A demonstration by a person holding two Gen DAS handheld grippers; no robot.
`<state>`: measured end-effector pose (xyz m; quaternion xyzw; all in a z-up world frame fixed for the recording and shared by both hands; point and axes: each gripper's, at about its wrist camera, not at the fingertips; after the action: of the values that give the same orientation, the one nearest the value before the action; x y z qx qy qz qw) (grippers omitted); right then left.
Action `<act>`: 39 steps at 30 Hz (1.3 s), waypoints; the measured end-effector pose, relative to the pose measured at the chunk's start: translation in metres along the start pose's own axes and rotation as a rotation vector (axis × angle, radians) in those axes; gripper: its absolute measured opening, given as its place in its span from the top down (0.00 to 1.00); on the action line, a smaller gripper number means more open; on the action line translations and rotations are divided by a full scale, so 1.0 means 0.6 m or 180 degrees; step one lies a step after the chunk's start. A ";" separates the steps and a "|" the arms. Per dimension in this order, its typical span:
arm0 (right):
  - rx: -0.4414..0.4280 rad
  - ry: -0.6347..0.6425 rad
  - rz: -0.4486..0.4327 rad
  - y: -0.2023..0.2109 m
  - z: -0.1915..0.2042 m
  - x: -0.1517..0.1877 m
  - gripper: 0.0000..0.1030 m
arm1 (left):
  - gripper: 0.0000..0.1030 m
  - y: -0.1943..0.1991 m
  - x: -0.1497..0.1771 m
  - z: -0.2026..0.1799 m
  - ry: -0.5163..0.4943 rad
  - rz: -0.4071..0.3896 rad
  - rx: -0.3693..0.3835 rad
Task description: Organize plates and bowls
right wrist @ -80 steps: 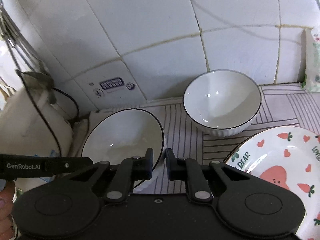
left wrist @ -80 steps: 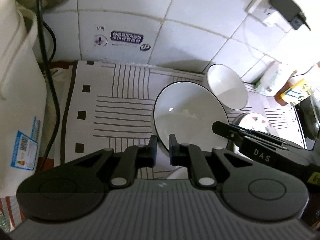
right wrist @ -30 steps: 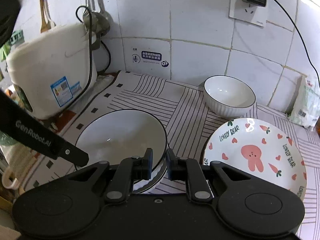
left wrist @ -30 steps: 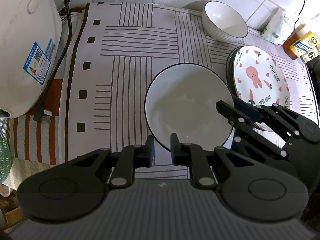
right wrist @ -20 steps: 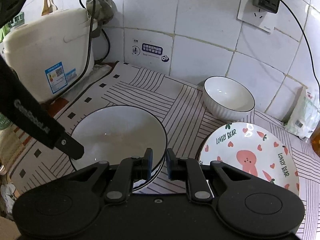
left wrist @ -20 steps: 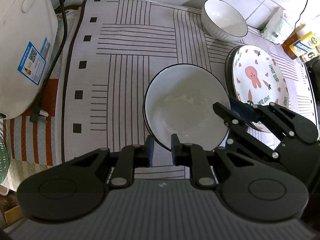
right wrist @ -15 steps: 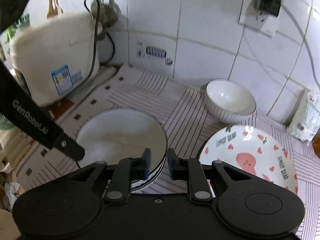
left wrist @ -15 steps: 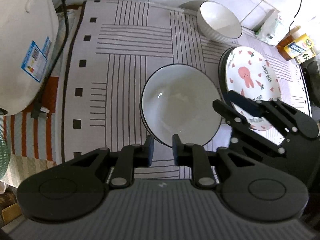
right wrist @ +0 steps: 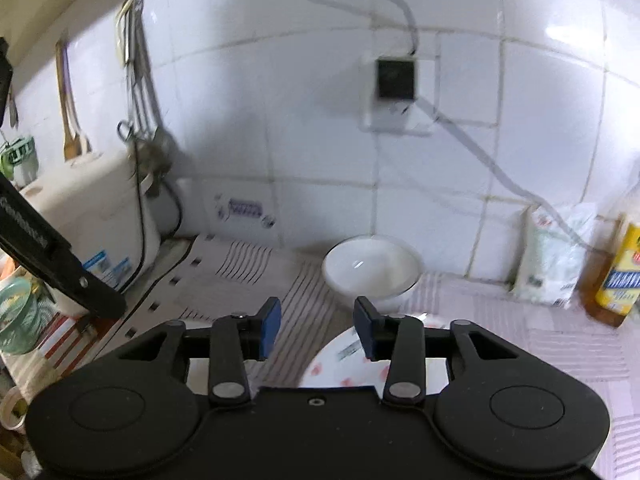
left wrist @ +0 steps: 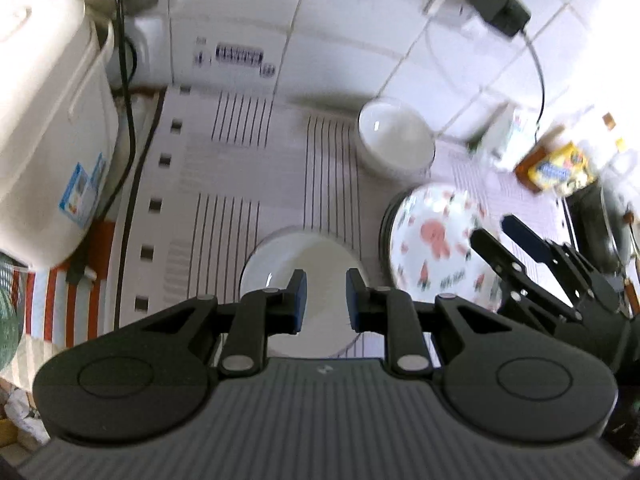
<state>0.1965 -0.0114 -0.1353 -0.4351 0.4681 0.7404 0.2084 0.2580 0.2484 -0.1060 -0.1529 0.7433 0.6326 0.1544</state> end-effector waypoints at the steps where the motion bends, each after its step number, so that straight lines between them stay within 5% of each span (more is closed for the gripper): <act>1: 0.0014 0.0023 -0.0039 0.004 -0.011 -0.003 0.51 | 0.80 0.002 -0.004 -0.005 0.0018 -0.0051 -0.0020; 5: 0.0135 0.0060 -0.0136 0.012 -0.060 -0.014 0.49 | 0.68 0.001 -0.020 -0.016 0.0133 -0.0121 0.0020; 19: 0.0091 0.0240 0.0043 -0.037 -0.188 -0.020 0.42 | 0.51 -0.071 -0.072 -0.086 0.0120 -0.0172 -0.0238; 27: -0.0230 -0.0346 0.0297 -0.116 -0.218 -0.011 0.40 | 0.51 -0.117 -0.104 -0.147 0.0028 0.0002 -0.0163; 39: -0.0359 -0.1415 0.0223 -0.203 -0.275 0.007 0.42 | 0.51 -0.239 -0.158 -0.157 0.0268 0.0062 -0.0290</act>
<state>0.3558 -0.0984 -0.2316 -0.2558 0.3834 0.8498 0.2558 0.4012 0.1363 -0.1796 -0.1790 0.7210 0.6603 0.1097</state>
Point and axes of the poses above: each gripper's, at about its wrist camera, not at the fingertips, and y roughly against the way its jaws point, z to its left, x to its underside, and after that the axes turned 14 degrees about -x, right-handed
